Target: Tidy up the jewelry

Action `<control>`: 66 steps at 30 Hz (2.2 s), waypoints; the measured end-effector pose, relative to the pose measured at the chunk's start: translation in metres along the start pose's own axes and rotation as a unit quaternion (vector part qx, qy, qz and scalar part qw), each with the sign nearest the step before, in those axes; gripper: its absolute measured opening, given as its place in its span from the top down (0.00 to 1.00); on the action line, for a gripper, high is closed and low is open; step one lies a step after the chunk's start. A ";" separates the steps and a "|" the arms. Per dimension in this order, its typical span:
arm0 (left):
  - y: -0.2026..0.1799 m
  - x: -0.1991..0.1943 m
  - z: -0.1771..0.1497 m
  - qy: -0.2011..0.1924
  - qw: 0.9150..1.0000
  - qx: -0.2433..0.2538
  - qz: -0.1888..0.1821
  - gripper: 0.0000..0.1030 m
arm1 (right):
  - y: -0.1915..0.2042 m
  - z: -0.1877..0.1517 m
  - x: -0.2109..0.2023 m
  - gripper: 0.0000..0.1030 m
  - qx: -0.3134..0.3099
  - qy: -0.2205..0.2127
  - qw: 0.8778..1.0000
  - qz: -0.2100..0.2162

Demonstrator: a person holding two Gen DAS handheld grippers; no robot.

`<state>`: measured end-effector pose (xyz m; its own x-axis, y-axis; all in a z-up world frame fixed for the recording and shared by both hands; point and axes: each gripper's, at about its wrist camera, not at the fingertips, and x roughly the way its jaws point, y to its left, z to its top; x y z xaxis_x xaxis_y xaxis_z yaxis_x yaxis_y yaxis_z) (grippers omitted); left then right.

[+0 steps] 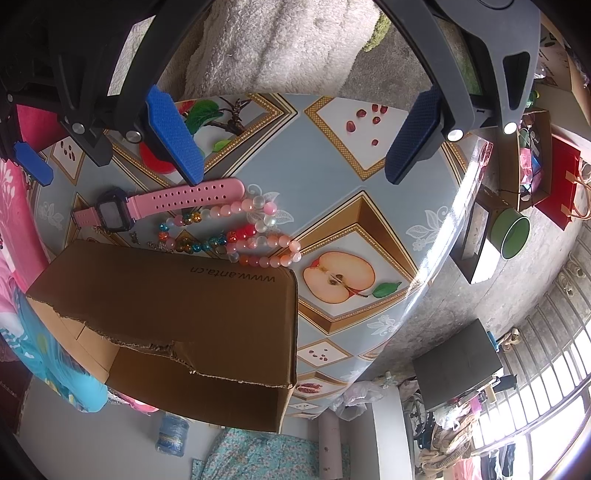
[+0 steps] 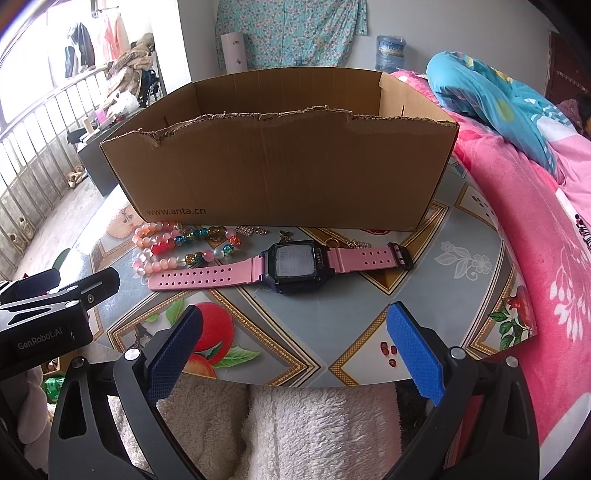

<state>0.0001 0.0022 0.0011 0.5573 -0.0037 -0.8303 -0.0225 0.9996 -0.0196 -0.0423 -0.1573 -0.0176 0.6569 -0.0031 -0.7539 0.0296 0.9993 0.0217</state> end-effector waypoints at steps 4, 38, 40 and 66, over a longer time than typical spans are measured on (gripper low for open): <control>0.000 0.000 0.000 0.000 1.000 0.000 0.001 0.08 | 0.000 0.000 0.000 0.06 0.000 0.000 1.000 0.000; 0.002 -0.002 0.001 -0.003 1.000 -0.001 0.001 0.08 | -0.002 0.003 -0.005 0.06 0.001 -0.004 1.000 -0.004; 0.002 -0.001 0.001 -0.003 1.000 -0.002 0.001 0.08 | -0.002 0.002 -0.005 0.06 0.001 -0.006 1.000 -0.004; -0.019 0.004 -0.018 -0.106 0.967 0.127 -0.191 0.28 | -0.008 0.027 0.002 0.21 -0.123 -0.063 0.987 0.081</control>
<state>-0.0118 -0.0177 -0.0118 0.6430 -0.3955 -0.6558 0.4090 0.9013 -0.1425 -0.0207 -0.1665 -0.0013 0.7265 0.1686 -0.6661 -0.2571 0.9657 -0.0359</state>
